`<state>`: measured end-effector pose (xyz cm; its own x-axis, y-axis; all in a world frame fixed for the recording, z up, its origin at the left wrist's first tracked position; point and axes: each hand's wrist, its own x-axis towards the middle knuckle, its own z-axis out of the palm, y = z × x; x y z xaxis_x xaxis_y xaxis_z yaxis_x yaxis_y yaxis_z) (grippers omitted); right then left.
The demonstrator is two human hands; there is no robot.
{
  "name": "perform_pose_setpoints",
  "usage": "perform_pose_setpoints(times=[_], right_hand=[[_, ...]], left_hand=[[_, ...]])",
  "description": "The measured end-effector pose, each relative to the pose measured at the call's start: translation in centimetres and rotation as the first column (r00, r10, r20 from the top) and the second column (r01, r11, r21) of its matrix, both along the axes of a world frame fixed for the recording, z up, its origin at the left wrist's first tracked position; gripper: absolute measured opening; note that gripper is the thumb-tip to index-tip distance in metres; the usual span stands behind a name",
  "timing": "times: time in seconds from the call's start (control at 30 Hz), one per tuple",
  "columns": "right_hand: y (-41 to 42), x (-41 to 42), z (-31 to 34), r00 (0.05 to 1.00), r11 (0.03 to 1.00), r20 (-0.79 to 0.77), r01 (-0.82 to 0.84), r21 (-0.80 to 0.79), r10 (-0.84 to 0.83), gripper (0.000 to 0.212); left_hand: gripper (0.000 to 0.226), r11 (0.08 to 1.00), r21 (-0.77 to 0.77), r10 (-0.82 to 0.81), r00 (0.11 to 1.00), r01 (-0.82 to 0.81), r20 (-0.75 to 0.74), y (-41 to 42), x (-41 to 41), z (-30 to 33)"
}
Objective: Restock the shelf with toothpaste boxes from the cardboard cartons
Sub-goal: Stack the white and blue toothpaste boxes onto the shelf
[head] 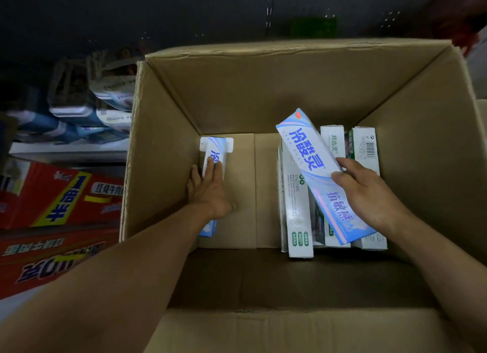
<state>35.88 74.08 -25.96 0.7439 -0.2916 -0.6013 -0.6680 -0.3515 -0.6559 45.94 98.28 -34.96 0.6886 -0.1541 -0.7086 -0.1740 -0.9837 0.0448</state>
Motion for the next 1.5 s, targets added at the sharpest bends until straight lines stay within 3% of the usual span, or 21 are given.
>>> perform_pose_setpoints(times=[0.2, 0.43, 0.57, 0.67, 0.8, 0.87, 0.93, 1.0, 1.17, 1.27, 1.4, 1.5], right_hand=[[0.2, 0.4, 0.0, 1.0, 1.0, -0.004, -0.012, 0.001, 0.012, 0.025], [0.3, 0.5, 0.0, 1.0, 1.0, -0.016, -0.011, 0.021, 0.011, 0.026], [0.3, 0.5, -0.2, 1.0, 1.0, -0.011, -0.009, 0.021, 0.009, 0.02], [0.2, 0.4, -0.3, 1.0, 0.999, -0.008, 0.0, 0.035, 0.0, 0.017], [0.3, 0.4, -0.3, 1.0, 0.998, -0.007, 0.014, 0.056, -0.014, 0.018], [0.3, 0.3, -0.4, 1.0, 0.997, -0.013, 0.022, 0.07, -0.021, 0.021], [0.1, 0.2, -0.4, 1.0, 0.997, -0.009, 0.028, 0.066, -0.027, 0.021], [0.0, 0.2, -0.5, 0.999, 0.998, 0.017, 0.035, 0.049, -0.036, 0.019], [-0.1, 0.3, -1.0, 0.999, 0.999, 0.047, 0.024, 0.027, -0.025, 0.022], [-0.2, 0.3, -1.1, 1.0, 1.0, 0.027, 0.002, 0.024, -0.003, 0.025], [-0.1, 0.3, -0.5, 1.0, 1.0, 0.018, -0.004, 0.026, 0.003, 0.024], [0.0, 0.1, 0.9, 0.999, 0.998, 0.015, 0.037, 0.055, -0.038, 0.022]], left_hand=[[0.095, 0.998, -0.056, -0.014, 0.995, 0.02, 0.103, 0.2, -0.2, -0.2], [0.095, 0.927, 0.067, -0.374, 0.923, 0.369, 0.094, 1.1, 0.5, 0.6], [0.093, 0.883, 0.097, -0.468, 0.878, 0.459, 0.106, 0.7, 0.7, 0.7], [0.091, 0.915, 0.036, -0.404, 0.91, 0.402, 0.096, -0.3, 0.6, 1.2], [0.088, 0.967, -0.156, -0.197, 0.98, 0.2, 0.031, -2.2, -0.3, 1.2], [0.08, 0.967, -0.152, -0.197, 0.978, 0.207, 0.075, -2.5, -0.4, 1.4], [0.069, 0.924, -0.042, -0.36, 0.9, 0.38, 0.245, -2.3, 0.3, 1.3], [0.059, 0.806, 0.081, -0.574, 0.742, 0.586, 0.345, -2.2, 1.6, 0.8], [0.049, 0.539, 0.198, -0.835, 0.488, 0.819, 0.254, -3.3, 3.8, -1.3], [0.042, 0.531, 0.158, -0.841, 0.495, 0.832, 0.221, -3.9, 4.6, -1.4], [0.045, 0.509, 0.116, -0.861, 0.505, 0.853, 0.065, -3.5, 5.8, 0.6], [0.051, 0.57, 0.009, -0.821, 0.57, 0.821, 0.003, -2.8, 6.0, 3.6]])
